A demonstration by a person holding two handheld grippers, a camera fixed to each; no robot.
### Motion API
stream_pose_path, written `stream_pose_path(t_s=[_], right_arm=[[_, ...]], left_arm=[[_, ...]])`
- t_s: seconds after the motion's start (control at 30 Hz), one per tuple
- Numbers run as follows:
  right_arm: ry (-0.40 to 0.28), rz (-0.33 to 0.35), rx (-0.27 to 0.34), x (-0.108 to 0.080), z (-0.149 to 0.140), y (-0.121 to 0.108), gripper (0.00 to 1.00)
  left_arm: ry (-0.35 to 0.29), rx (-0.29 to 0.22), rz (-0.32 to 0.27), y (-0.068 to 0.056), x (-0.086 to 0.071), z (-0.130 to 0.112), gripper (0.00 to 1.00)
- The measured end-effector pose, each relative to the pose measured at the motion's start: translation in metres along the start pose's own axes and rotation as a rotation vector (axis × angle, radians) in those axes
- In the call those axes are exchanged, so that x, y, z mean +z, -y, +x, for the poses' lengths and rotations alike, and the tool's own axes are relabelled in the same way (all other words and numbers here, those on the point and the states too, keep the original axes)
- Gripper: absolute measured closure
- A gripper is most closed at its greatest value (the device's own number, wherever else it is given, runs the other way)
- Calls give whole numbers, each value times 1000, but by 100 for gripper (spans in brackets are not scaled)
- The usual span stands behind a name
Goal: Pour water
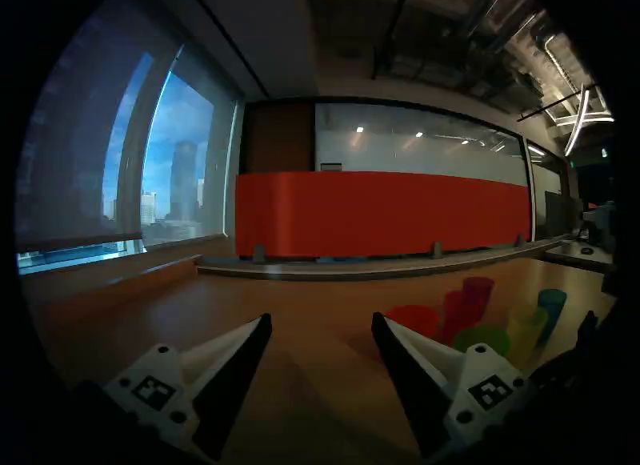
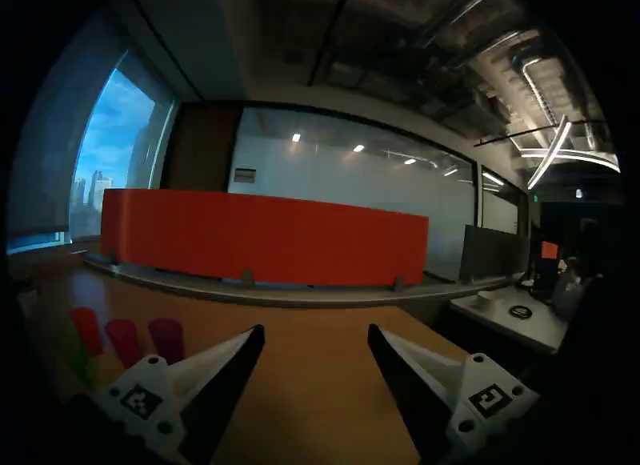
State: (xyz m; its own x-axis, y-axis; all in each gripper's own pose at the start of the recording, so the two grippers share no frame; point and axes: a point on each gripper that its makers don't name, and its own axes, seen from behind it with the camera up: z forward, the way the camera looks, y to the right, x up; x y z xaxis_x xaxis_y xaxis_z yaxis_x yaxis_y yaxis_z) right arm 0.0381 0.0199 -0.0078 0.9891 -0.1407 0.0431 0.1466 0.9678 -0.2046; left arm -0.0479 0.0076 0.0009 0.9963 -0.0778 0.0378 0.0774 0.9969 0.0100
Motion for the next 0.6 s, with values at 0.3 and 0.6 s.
stream_pose_path(t_s=[0.3,0.6], right_arm=[[-2,6,2,0,2,2,0],[-9,10,-6,-1,2,0,0]], left_arm=[[1,1,-5,-2,0,-1,8],[1,0,-6,-2,-1,-1,7]])
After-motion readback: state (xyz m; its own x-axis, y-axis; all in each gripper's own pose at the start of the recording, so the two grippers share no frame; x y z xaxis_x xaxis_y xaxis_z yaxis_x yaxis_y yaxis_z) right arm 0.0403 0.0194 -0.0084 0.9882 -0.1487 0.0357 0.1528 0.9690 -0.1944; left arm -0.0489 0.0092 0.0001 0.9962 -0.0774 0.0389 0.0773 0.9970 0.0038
